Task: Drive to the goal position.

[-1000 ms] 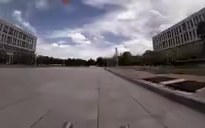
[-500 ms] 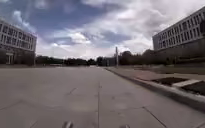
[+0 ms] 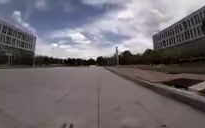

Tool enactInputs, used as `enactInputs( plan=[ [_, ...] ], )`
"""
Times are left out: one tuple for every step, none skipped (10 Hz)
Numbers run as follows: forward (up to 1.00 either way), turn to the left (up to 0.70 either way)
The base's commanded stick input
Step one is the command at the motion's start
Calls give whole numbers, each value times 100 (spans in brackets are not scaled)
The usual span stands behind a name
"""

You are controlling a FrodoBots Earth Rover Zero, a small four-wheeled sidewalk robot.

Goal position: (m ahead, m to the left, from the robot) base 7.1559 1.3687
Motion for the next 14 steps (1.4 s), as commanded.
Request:
enactInputs(
  plan=[
    [100, 3],
    [100, 3],
    [100, 3],
    [100, 3],
    [100, 3],
    [100, 3],
    [100, 3],
    [100, 3],
    [100, 3],
    [100, 3],
    [100, 3],
    [100, 3],
    [100, 3],
    [100, 3]
  ],
)
